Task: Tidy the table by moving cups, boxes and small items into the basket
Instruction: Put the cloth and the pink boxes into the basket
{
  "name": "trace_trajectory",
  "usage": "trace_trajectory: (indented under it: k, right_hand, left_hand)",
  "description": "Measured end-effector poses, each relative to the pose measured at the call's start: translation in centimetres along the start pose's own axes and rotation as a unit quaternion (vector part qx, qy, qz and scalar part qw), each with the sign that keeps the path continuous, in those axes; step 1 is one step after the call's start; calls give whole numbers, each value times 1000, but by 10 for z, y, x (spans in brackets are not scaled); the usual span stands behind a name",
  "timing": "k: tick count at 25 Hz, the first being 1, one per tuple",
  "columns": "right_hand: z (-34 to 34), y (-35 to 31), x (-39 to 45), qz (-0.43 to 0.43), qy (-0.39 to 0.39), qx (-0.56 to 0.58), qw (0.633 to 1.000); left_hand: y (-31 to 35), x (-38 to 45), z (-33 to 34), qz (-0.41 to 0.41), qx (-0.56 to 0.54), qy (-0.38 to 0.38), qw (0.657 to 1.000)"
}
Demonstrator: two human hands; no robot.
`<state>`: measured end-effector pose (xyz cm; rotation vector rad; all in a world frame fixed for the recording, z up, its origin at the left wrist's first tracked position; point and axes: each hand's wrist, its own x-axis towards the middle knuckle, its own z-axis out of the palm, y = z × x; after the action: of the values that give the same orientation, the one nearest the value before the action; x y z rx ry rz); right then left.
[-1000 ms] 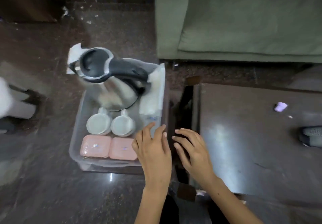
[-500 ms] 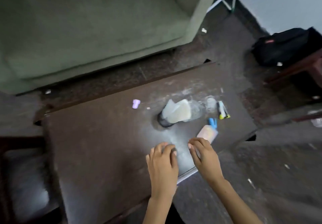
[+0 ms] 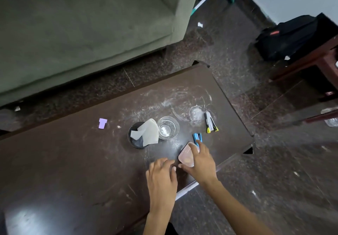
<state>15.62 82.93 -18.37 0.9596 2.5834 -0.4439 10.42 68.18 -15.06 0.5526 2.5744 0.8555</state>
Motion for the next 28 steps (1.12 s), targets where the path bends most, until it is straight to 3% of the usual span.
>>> trace_trajectory:
  k: [5, 8, 9, 12, 16, 18, 19, 22, 23, 28]
  right_hand:
    - [12, -2, 17, 11, -38, -49, 998]
    - [1, 3, 17, 40, -59, 133, 989]
    - [-6, 4, 14, 54, -73, 244, 966]
    - [-32, -2, -1, 78, -194, 524, 826]
    - [-49, -15, -16, 47, -308, 615, 724]
    - [-46, -27, -18, 55, -319, 633, 704]
    - [-44, -35, -19, 61, -305, 616, 724]
    - [-35, -65, -24, 30, -215, 454, 864]
    - [-32, -78, -27, -3, -189, 404, 895]
    - [-22, -154, -29, -151, -103, 290, 939]
  left_hand:
    - [-4, 5, 10, -18, 13, 1, 1000]
    - [-6, 5, 9, -15, -4, -18, 1000]
    - [-7, 4, 7, -11, -11, -33, 999]
    - [-14, 5, -1, 31, -39, -79, 996]
    - [-14, 4, -9, 55, -100, -71, 991]
    - [-16, 0, -18, 31, -102, -25, 994]
    - [-19, 0, -24, 22, -74, -6, 997]
    - [-41, -8, -49, -6, 16, 37, 999]
    - [-52, -10, -58, -21, 36, 53, 998]
    - [-103, -17, -105, -137, 75, 114, 981]
